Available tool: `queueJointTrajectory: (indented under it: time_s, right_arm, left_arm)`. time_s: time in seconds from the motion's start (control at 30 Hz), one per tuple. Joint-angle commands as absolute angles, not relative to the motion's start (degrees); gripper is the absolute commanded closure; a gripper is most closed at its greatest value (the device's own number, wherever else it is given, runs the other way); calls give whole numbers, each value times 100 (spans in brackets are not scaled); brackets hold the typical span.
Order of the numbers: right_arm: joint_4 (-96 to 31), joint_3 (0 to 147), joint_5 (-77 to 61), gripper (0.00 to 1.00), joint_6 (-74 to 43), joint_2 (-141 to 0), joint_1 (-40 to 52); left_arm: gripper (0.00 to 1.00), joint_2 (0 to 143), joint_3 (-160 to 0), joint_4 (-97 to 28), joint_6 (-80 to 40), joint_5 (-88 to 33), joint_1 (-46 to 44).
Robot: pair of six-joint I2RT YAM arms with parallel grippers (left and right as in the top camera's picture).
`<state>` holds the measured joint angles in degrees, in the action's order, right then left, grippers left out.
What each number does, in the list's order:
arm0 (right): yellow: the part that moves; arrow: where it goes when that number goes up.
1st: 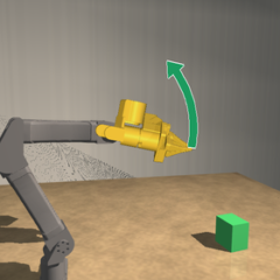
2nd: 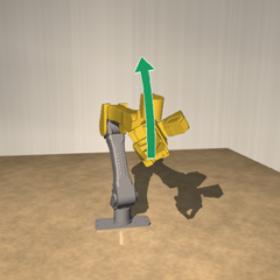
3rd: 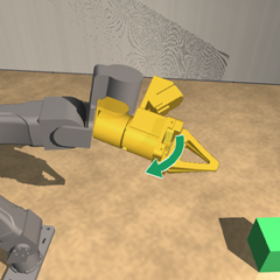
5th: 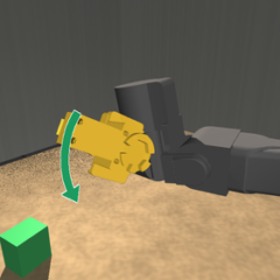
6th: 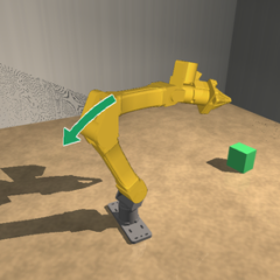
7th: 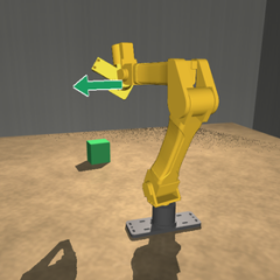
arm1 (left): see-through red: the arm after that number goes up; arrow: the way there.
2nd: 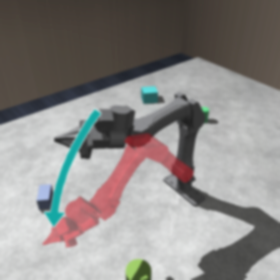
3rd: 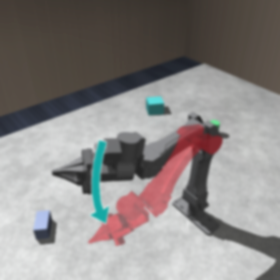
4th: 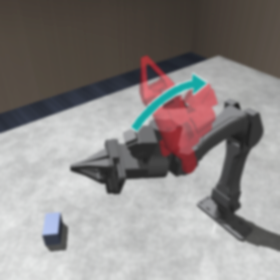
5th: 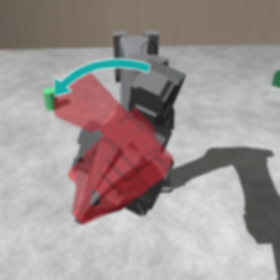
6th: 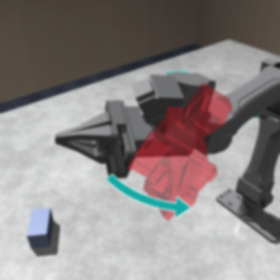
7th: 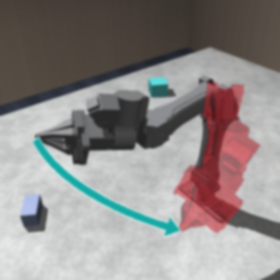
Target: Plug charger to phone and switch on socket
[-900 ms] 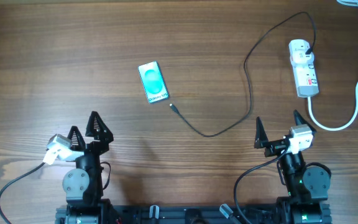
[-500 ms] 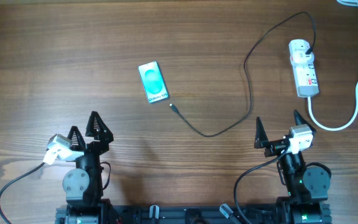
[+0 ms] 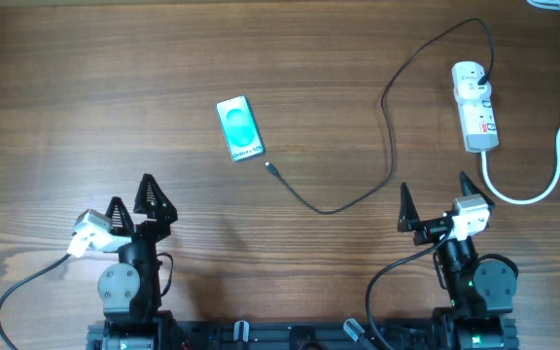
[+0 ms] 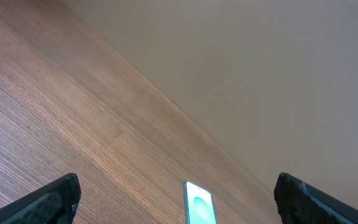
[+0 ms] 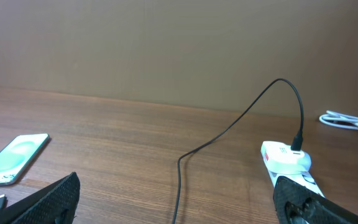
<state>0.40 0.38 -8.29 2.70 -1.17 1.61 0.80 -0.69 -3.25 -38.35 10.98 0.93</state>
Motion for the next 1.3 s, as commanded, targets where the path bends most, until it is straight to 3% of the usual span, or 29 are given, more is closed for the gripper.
queueJointTrajectory:
  time_s: [0.0,1.27]
  right_arm:
    - [51,30,-749,0,261,-80,137]
    - [51,30,-749,0,261,-80,137]
  left_arm:
    - [0,27,-34,-325,-3728,1052,145]
    - [0,27,-34,-325,-3728,1052,145]
